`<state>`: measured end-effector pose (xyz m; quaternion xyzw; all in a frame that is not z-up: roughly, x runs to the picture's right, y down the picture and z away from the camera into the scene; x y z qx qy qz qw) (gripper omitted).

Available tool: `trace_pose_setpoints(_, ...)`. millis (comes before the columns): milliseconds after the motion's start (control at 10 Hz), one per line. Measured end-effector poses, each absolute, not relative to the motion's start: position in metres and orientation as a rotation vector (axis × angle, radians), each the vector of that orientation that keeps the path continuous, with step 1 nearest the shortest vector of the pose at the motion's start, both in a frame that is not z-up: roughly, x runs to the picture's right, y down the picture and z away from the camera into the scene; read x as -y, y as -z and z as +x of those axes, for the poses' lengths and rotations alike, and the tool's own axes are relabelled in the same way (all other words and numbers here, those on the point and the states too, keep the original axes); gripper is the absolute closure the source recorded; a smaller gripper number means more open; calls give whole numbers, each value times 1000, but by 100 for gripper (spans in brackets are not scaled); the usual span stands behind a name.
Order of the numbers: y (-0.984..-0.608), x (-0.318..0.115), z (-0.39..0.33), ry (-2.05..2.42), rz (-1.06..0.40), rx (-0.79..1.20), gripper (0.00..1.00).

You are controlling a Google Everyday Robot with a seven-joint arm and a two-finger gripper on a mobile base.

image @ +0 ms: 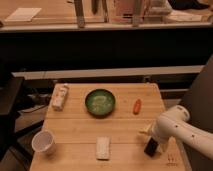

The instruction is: Place the eraser in the ceramic cup

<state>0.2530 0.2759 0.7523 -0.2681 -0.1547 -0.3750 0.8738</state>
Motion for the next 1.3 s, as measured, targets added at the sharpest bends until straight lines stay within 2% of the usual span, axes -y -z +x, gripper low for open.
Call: trace_pose_setpoints(1300,-761,-285,238,799,-552,329,20)
